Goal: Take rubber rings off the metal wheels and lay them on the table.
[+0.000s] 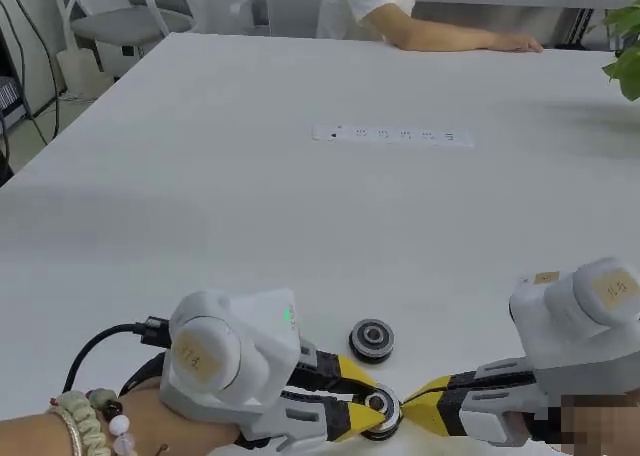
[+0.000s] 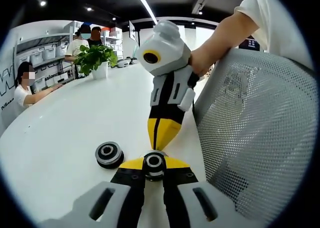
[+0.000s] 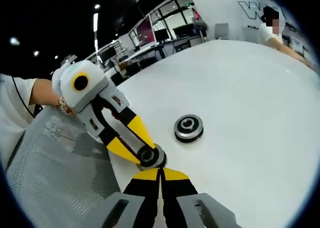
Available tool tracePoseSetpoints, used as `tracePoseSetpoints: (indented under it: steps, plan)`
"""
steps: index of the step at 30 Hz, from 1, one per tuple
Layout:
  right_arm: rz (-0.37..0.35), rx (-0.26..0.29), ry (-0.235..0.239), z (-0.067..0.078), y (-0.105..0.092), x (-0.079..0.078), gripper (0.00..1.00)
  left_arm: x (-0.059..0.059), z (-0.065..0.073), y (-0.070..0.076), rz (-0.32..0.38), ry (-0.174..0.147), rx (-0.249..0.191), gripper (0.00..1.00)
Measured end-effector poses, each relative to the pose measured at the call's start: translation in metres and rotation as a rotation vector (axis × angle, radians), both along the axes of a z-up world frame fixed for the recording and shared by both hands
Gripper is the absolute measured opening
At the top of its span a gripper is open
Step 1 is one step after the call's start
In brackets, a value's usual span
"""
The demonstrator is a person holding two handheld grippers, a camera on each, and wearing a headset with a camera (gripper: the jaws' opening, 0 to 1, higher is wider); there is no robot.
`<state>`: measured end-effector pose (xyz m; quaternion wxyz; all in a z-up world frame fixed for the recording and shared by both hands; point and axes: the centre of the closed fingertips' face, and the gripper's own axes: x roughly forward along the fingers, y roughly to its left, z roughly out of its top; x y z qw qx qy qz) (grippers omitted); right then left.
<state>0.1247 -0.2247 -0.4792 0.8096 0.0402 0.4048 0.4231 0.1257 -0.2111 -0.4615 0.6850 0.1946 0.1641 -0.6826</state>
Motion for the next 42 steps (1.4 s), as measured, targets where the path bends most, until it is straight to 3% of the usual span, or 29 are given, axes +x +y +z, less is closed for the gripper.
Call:
tracePoseSetpoints:
  steps: [13, 42]
  plan:
    - [-0.050, 0.070, 0.033, 0.007, 0.002, 0.002, 0.00, 0.001, 0.000, 0.000, 0.008, 0.000, 0.004, 0.07]
    - [-0.063, 0.090, 0.050, 0.015, 0.008, 0.002, 0.00, 0.002, 0.000, 0.001, 0.011, -0.002, 0.013, 0.07]
